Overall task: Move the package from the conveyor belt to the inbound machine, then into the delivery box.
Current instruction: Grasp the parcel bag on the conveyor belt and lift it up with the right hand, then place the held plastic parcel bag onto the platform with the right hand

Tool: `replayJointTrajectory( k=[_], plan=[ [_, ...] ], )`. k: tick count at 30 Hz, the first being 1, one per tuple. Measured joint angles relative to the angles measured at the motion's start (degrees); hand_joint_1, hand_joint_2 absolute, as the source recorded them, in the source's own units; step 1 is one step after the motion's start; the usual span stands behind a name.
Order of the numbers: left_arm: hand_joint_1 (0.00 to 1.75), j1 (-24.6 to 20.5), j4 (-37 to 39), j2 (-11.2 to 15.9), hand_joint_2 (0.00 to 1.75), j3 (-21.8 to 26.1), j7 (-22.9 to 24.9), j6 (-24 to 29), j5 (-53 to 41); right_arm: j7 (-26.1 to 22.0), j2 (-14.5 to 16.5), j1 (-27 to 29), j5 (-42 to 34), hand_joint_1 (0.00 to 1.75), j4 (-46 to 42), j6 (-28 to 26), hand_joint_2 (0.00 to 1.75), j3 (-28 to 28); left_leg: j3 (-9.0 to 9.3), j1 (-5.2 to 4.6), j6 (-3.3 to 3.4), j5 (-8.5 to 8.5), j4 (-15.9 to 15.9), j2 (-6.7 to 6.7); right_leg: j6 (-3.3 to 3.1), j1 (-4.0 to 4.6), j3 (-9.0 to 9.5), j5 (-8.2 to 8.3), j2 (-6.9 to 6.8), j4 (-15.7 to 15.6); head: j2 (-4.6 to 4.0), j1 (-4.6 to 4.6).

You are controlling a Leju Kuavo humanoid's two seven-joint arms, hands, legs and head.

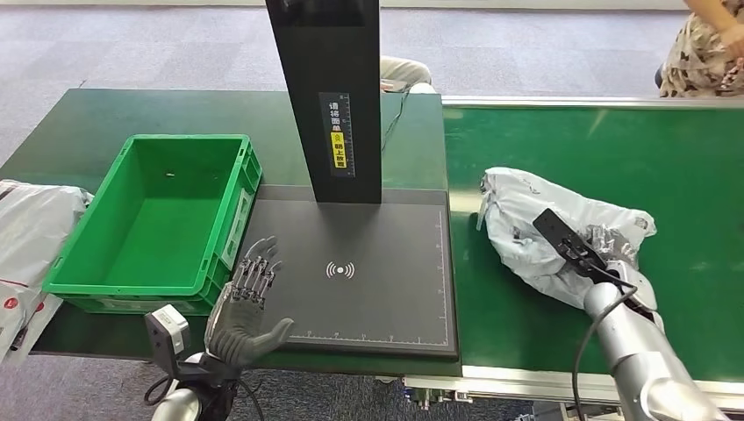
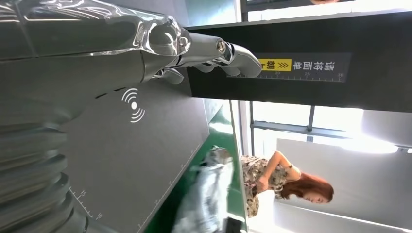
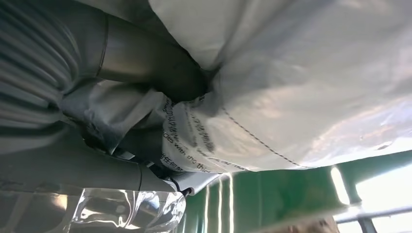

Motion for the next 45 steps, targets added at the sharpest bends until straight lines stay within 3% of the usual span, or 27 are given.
replayJointTrajectory(
  k=[5, 8, 12, 16, 23, 29, 36, 37, 40, 41, 45],
  plan=[
    [0.00, 1.0, -1.1, -0.4, 1.75, 0.4, -0.4, 0.2, -0.7, -7.0, 1.1, 3.4, -5.2, 1.75, -10.3, -7.7, 1.75, -2.5, -0.02, 0.00, 0.01, -0.01, 0.0, -0.01, 0.01, 0.00, -0.02, -0.02, 0.00, 0.0, 0.00, 0.01],
    [0.00, 1.0, -1.3, -0.7, 1.75, 0.5, -1.7, 1.2, -1.3, -13.6, 2.0, 5.7, -9.8, 1.75, -17.4, -10.2, 1.75, -3.3, -0.01, 0.00, 0.01, -0.01, 0.0, 0.00, 0.01, 0.00, -0.02, -0.02, 0.00, 0.0, 0.01, 0.01],
    [0.00, 0.6, -1.5, -1.2, 1.75, 0.9, -4.5, 5.1, -3.0, -22.6, 3.9, 10.1, -16.2, 1.75, -28.3, -7.9, 1.75, -2.9, -0.01, 0.01, 0.01, -0.01, 0.0, -0.01, -0.02, 0.01, -0.02, -0.04, 0.00, 0.0, 0.00, 0.00],
    [0.00, -0.3, -2.7, -2.0, 1.75, 1.4, -7.8, 12.1, -5.0, -27.3, 5.2, 13.7, -13.2, 1.75, -38.3, -5.8, 1.75, 0.9, -0.01, 0.01, 0.01, -0.01, 0.0, 0.03, -0.04, 0.02, -0.03, -0.05, 0.03, 0.0, 0.00, 0.01],
    [0.00, -0.5, -6.2, -3.1, 1.75, 1.4, -11.5, 24.0, -7.4, -30.5, 6.2, 15.3, -11.8, 1.75, -46.0, 2.6, 1.75, 13.0, -0.01, 0.02, 0.01, -0.01, 0.0, 0.04, -0.04, 0.09, -0.03, -0.05, 0.04, 0.0, 0.00, 0.01],
    [0.00, -0.6, -6.9, -3.2, 1.75, 1.0, -11.1, 24.0, -7.8, -31.0, 6.2, 12.9, -11.8, 1.75, -43.7, 9.5, 1.75, 23.8, -0.01, 0.01, 0.01, -0.01, 0.0, 0.05, -0.04, 0.09, -0.03, -0.05, 0.04, 0.0, 0.00, 0.00],
    [0.00, -0.6, -6.9, -3.1, 1.75, 0.6, -11.0, 23.2, -7.1, -28.1, 7.0, 7.1, -11.4, 1.75, -31.3, 13.0, 1.75, 34.5, -0.01, 0.01, 0.01, 0.00, 0.0, 0.04, -0.04, 0.09, -0.02, -0.05, 0.03, 0.0, 0.01, -0.01],
    [0.00, -0.6, -6.9, -3.1, 1.75, 0.5, -10.9, 23.1, -7.0, -27.8, 7.3, 6.3, -11.2, 1.61, -29.5, 12.7, 1.75, 35.7, -0.01, 0.01, 0.00, 0.00, 0.0, 0.04, -0.04, 0.09, -0.03, -0.05, 0.03, 0.0, 0.00, -0.01],
    [0.00, -0.6, -6.9, -2.9, 1.75, 0.5, -10.8, 22.8, -6.7, -28.0, 8.3, 4.3, -11.8, 0.30, -24.6, 11.7, 1.75, 38.5, -0.01, 0.02, 0.00, 0.00, 0.0, 0.04, -0.04, 0.09, -0.03, -0.05, 0.03, 0.0, 0.00, 0.00],
    [0.00, -0.7, -6.9, -2.9, 1.75, 0.4, -10.8, 22.8, -6.6, -28.4, 8.7, 3.7, -12.4, 0.00, -23.2, 11.5, 1.75, 39.1, 0.00, 0.02, 0.00, 0.00, 0.0, 0.04, -0.04, 0.09, -0.04, -0.05, 0.03, 0.0, 0.00, 0.00],
    [0.00, -0.7, -6.8, -2.7, 1.75, 0.4, -10.7, 22.6, -6.1, -31.0, 9.5, 2.4, -16.1, 0.00, -20.2, 10.4, 1.75, 40.5, -0.01, 0.02, 0.00, -0.01, 0.0, 0.04, -0.04, 0.09, -0.05, -0.06, 0.03, 0.0, 0.00, 0.01]
  ],
)
